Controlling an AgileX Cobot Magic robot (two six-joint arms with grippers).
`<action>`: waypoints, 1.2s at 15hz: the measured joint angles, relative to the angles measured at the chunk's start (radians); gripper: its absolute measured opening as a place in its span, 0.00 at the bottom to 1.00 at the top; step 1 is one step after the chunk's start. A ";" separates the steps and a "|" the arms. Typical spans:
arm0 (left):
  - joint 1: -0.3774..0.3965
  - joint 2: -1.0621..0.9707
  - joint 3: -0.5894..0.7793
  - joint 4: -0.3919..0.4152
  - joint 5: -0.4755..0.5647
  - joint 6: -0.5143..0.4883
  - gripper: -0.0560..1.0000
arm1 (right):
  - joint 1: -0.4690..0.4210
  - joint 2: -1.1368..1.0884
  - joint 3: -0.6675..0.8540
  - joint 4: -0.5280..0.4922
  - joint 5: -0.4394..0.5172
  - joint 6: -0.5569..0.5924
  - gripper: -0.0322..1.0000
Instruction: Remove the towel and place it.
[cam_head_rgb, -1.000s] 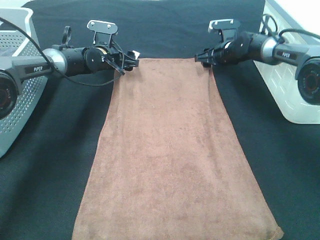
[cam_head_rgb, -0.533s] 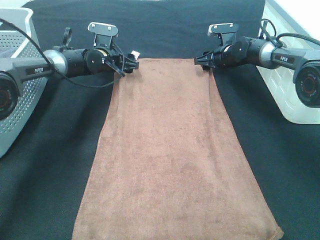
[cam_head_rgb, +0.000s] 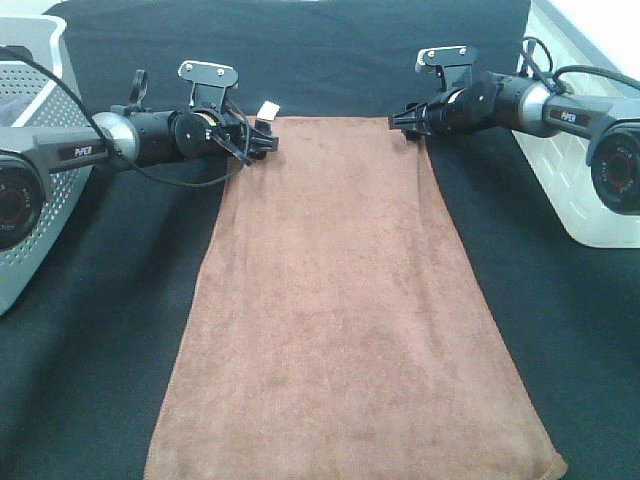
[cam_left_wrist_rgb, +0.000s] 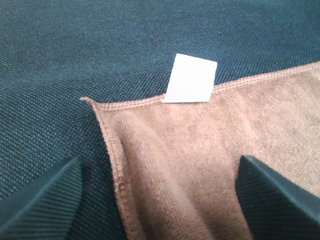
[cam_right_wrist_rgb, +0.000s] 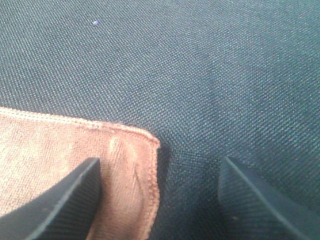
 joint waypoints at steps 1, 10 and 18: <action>0.000 0.000 0.000 0.000 0.000 0.000 0.79 | 0.000 0.000 0.000 0.000 0.000 0.000 0.66; 0.001 -0.244 0.000 0.000 0.306 0.001 0.79 | -0.001 -0.269 0.002 0.040 0.326 0.003 0.66; 0.022 -0.622 0.000 0.244 1.131 -0.174 0.79 | -0.002 -0.640 0.002 -0.032 1.040 0.132 0.66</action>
